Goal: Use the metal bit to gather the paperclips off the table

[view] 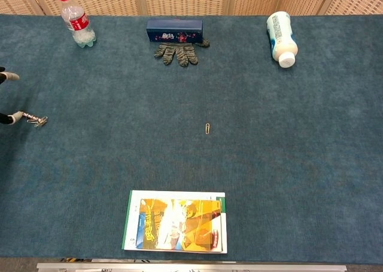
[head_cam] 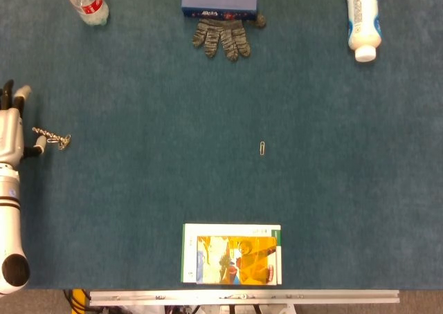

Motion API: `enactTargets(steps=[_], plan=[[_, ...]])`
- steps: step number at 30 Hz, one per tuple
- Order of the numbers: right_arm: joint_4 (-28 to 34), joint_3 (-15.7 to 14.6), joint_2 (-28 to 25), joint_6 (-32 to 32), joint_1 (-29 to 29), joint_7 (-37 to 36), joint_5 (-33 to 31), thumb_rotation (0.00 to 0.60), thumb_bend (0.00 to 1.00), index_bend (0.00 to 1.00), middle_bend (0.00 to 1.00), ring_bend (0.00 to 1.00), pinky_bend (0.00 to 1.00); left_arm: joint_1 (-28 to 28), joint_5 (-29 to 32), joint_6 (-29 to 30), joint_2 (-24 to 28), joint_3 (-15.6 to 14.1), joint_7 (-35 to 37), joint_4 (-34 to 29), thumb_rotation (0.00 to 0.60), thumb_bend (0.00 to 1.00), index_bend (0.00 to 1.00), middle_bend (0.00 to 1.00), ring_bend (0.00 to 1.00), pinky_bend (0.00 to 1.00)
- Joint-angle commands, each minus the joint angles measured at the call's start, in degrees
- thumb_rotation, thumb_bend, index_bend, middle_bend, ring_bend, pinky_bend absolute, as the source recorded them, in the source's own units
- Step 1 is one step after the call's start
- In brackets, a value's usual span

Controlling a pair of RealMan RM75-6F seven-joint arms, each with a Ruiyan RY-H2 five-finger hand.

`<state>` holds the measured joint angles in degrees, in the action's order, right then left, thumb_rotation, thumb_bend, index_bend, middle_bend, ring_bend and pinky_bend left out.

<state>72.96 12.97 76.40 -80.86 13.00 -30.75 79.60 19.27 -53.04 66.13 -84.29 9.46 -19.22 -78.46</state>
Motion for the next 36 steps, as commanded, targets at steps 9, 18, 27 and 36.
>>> enactTargets(steps=[9,18,27,36], plan=[[1.2,-0.1,-1.3,-2.1,-1.5,0.1,0.4,0.600,0.00,0.45,0.53,0.44,0.67,-3.7,-14.2,8.2,5.7,2.8,22.8,-1.4,0.600,0.22,0.17,0.00,0.00,0.00],[5.2,-1.5,-4.9,-5.0,-4.1,1.6,2.0,0.600,0.00,0.45,0.53,0.44,0.67,-6.1,-29.4,16.8,12.0,-0.2,37.1,2.3,0.600,0.22,0.25,0.03,0.00,0.06],[9.7,-3.5,-8.0,-8.8,-8.0,3.3,3.2,0.600,0.00,0.45,0.53,0.44,0.67,-9.9,-36.7,22.7,18.4,-4.9,39.9,-3.7,0.600,0.22,0.31,0.13,0.03,0.16],[11.9,-5.6,-9.1,-10.1,-10.6,2.8,4.5,0.600,0.00,0.45,0.53,0.43,0.67,-11.9,-37.5,19.4,23.7,-9.5,31.2,-13.9,0.600,0.22,0.31,0.13,0.04,0.16]])
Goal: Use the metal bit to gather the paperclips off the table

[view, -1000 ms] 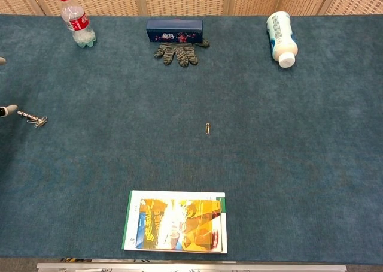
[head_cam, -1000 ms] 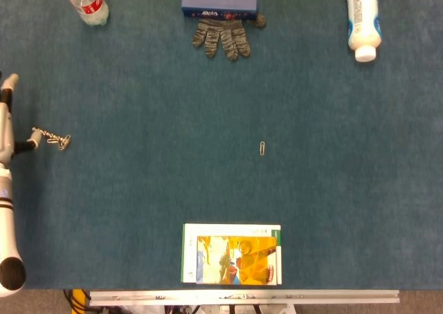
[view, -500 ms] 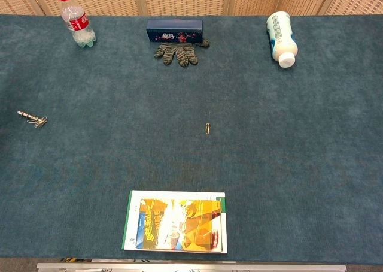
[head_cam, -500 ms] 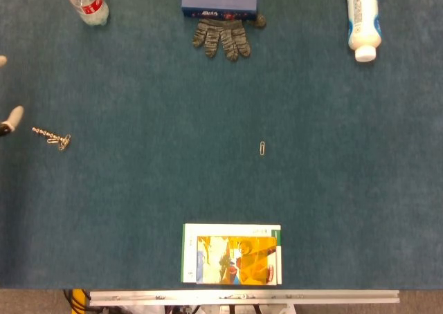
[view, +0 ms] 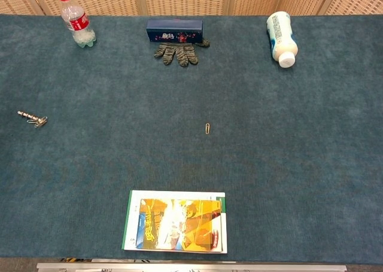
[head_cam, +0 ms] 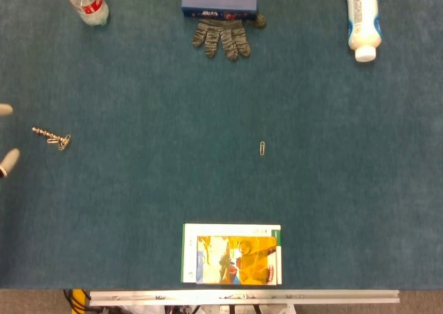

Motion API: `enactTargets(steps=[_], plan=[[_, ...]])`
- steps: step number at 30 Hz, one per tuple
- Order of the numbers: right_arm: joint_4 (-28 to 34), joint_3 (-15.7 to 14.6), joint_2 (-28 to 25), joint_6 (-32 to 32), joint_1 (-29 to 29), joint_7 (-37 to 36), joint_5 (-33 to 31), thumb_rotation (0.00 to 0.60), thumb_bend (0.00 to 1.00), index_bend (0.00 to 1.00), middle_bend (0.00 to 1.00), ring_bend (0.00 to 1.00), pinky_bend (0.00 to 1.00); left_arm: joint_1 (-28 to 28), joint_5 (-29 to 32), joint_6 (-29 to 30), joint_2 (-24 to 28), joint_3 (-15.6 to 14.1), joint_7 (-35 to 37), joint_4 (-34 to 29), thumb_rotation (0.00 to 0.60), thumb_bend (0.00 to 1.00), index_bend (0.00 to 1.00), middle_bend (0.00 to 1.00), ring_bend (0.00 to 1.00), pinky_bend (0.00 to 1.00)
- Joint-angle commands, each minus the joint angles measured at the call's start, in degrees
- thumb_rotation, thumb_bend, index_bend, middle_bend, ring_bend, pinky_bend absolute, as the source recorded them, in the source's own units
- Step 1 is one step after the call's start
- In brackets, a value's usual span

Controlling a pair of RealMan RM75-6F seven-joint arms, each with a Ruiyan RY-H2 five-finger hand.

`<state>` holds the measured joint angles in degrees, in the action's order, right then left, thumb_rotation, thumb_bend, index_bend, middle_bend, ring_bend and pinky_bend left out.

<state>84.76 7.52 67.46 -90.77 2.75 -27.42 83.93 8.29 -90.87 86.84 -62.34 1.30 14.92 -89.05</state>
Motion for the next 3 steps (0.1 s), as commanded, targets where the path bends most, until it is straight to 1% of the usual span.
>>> enactTargets(steps=[1,3], plan=[[0.0,-0.2,-0.2,-0.5,-0.5,-0.8,0.3,0.600,0.00,0.45,0.53,0.43,0.67,-1.0,0.6,-1.4,1.8,-1.4,-3.3,-3.7,0.600,0.22,0.31,0.13,0.04,0.16],[-0.2,-0.2,-0.1,-1.3,-0.9,-1.4,0.7,0.600,0.00,0.45,0.53,0.44,0.67,-1.1,0.7,-1.7,1.7,-1.6,-4.2,-4.3,0.600,0.22,0.31,0.14,0.04,0.16]])
